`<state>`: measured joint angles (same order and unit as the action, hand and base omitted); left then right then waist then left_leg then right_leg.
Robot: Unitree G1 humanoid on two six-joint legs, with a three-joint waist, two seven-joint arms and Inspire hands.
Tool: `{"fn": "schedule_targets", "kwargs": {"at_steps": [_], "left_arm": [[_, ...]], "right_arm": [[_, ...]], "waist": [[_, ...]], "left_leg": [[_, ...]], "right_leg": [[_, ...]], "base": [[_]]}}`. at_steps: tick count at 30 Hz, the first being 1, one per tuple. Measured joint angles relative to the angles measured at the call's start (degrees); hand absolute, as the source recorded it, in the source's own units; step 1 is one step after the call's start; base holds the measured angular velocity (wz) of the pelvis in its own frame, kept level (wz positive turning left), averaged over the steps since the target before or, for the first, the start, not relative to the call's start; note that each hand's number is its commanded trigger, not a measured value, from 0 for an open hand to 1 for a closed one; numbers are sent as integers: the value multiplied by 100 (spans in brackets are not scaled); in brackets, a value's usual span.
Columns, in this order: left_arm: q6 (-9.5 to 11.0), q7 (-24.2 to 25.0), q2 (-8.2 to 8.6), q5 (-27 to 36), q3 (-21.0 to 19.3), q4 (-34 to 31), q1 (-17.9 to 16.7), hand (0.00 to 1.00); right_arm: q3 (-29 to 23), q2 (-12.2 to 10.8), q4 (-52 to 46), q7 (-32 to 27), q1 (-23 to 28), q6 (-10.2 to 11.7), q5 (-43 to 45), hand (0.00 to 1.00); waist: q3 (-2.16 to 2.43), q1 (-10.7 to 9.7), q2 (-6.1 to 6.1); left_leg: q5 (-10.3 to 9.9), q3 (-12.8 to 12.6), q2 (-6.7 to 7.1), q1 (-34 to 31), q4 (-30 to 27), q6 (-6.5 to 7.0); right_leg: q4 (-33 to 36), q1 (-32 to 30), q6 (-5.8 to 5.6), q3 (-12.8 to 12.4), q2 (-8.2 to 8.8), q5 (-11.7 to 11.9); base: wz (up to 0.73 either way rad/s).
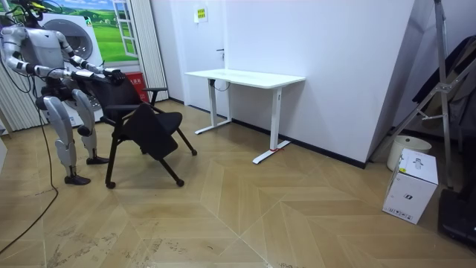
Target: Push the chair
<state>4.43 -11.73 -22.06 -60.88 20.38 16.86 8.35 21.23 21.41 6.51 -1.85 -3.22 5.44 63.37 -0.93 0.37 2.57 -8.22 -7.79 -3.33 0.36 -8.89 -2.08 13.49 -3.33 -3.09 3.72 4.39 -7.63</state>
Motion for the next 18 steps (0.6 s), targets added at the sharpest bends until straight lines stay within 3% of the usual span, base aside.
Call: {"fn": "schedule_targets", "kwargs": {"at_steps": [10, 15, 16, 18], "left_arm": [[2, 2, 12, -2, 13, 1, 11, 100], [-7, 5, 29, -1, 12, 7, 10, 100], [-7, 6, 39, -1, 12, 22, 10, 100], [-7, 6, 65, -2, 18, 49, 11, 100]], "right_arm": [[3, 0, 22, -7, 0, -17, -3, 0], [3, 0, 38, -13, 0, -51, -3, 14], [3, -1, 102, -72, -5, -35, -2, 22], [3, -5, 174, -128, -13, -13, 0, 70]], "waist": [[4, 4, -7], [10, 5, -17], [11, 3, -16], [15, 3, -19]], "left_leg": [[-1, 34, 0, -15, -27, -2], [-2, 42, 1, -11, -29, -2], [-2, 48, 1, 7, -29, -2], [-6, 61, 1, 28, -27, -7]], "right_leg": [[-55, 45, 2, 32, 2, 1], [-57, 55, 2, 39, 2, 1], [-72, 84, 2, 47, 2, 1], [-87, 115, 1, 60, 2, 0]], "base": [[1], [0], [0], [4]]}}
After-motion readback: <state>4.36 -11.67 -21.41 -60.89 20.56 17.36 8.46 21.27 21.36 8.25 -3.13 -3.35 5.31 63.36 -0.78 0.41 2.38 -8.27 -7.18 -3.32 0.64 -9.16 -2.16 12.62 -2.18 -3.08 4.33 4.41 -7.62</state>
